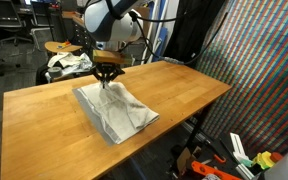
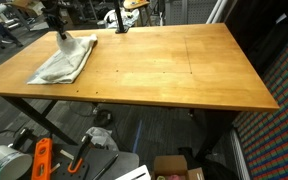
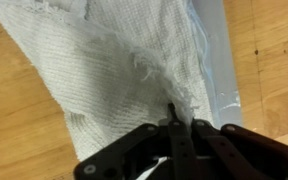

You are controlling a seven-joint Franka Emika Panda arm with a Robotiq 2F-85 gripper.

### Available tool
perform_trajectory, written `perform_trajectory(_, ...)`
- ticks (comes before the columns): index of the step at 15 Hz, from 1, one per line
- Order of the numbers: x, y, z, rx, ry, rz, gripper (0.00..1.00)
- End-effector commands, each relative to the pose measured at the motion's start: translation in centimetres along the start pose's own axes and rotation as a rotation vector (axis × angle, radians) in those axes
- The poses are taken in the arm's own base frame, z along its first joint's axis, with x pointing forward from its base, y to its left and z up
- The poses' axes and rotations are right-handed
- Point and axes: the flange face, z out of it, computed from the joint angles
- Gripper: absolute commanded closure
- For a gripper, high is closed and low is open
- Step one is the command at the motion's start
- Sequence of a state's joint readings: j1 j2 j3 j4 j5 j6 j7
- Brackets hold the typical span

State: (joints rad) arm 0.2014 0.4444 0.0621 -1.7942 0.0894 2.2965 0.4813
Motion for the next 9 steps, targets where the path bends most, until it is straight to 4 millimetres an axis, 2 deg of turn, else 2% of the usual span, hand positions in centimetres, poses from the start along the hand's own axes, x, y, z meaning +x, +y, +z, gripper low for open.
perform_trajectory(1,0.9,-2.9,-0.8,0.069,-0.011,0.09,0.98)
perform_trajectory(4,2.1,-4.2,-1.0,0.138,-0.027,0.169,0.98)
perform_trajectory(8,4.3,-4.8,-1.4,0.252,-0.045,0.257,0.99)
perform_trajectory(9,2.8,-4.1,-0.6,0.183,-0.033,0.224,0.96)
